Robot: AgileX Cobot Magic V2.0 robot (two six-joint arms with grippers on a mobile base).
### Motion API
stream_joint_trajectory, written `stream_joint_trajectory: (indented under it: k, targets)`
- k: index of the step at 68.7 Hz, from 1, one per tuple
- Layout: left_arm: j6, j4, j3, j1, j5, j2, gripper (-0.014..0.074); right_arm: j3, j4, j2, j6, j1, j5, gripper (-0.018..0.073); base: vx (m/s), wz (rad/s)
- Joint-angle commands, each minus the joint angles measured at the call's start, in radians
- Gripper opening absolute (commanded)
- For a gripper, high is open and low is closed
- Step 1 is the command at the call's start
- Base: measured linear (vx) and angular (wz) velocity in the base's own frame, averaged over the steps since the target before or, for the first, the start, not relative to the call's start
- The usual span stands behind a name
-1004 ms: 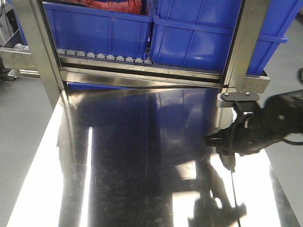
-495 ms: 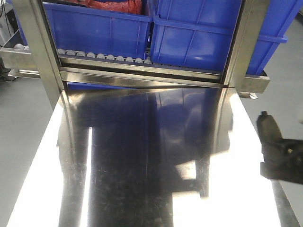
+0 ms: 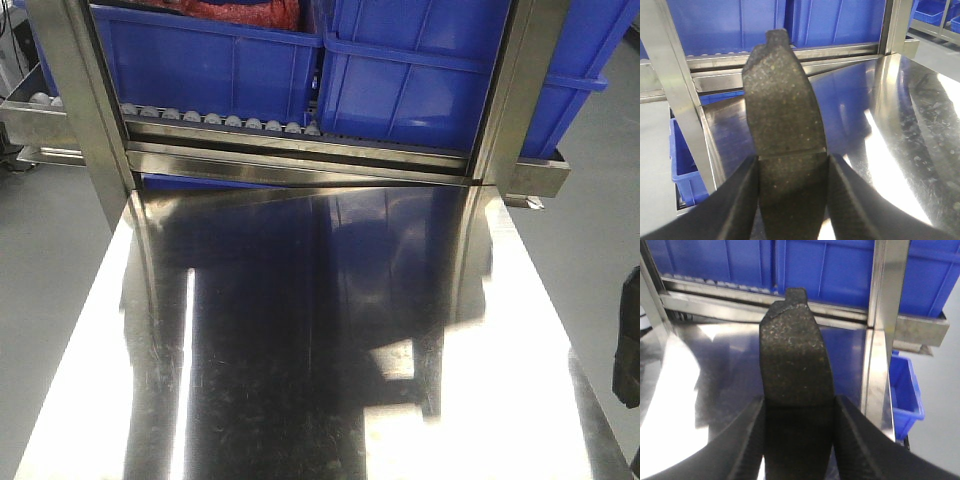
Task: Move and align brake pads A on conveyor
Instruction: 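Lift the brake pad with the right gripper and raise it, then drive the base back and turn away from the steel table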
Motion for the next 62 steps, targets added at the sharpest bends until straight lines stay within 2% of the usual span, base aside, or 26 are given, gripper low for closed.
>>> stream_joint_trajectory:
  k: [1,62]
  targets:
    - [-0.010,-0.008,-0.030,-0.005,-0.101,0.008,0.0039,-0.030,-0.017,-0.002,-0.012,-0.002,-0.115,-0.0004,0.00,0.00]
    - [-0.010,-0.008,-0.030,-0.005,-0.100,0.008,0.0039,-0.030,-0.015,-0.002,-0.012,-0.002,-0.112,-0.0004,-0.01,0.01]
